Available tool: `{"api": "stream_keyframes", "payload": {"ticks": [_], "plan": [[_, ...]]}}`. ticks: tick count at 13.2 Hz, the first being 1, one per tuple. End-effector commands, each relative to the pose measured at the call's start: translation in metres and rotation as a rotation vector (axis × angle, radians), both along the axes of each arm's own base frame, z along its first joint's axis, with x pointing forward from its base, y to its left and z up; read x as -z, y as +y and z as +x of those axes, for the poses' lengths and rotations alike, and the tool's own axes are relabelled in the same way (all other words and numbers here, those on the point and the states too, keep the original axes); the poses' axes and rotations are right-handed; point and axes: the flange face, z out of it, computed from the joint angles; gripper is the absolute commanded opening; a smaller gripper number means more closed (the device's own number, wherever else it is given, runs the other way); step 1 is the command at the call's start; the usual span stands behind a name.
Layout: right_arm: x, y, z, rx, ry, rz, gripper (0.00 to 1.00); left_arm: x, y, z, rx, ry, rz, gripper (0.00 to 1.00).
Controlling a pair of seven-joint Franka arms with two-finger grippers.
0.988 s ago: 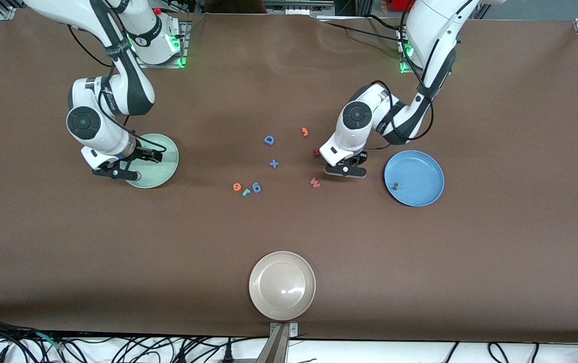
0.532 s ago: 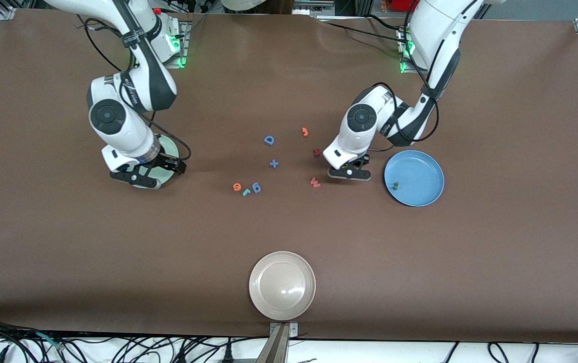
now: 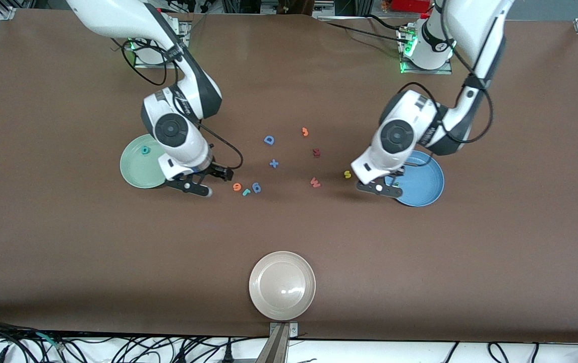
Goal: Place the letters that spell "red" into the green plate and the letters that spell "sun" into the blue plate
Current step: 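Carry the yellow u to the blue plate with the left gripper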
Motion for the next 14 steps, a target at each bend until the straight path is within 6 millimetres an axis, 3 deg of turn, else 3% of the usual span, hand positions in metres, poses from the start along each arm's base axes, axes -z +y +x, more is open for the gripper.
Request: {"api": "stream_keyframes", "payload": {"ticks": [1,5,7,10,12,14], "plan": [[0.015,0.031,0.007,-0.013,0.001,0.009,0.98,-0.004,0.053,0.018,0.151,0.03,-0.017,0.12],[0.033,0.038,0.005,-0.033,-0.013,0.014,0.98,0.005,0.115,0.031,0.211,0.059,-0.045,0.13],[0.046,0.037,0.002,-0.045,0.0,-0.002,0.88,0.008,0.136,0.034,0.224,0.064,-0.058,0.13],[0.058,0.043,0.001,-0.051,-0.016,0.013,0.86,0.012,0.14,0.035,0.21,0.069,-0.087,0.14],[0.061,0.044,0.001,-0.058,-0.02,0.016,0.76,0.016,0.145,0.035,0.201,0.07,-0.089,0.14],[0.065,0.043,0.0,-0.06,-0.015,0.013,0.75,0.017,0.145,0.035,0.2,0.07,-0.09,0.21]]}}
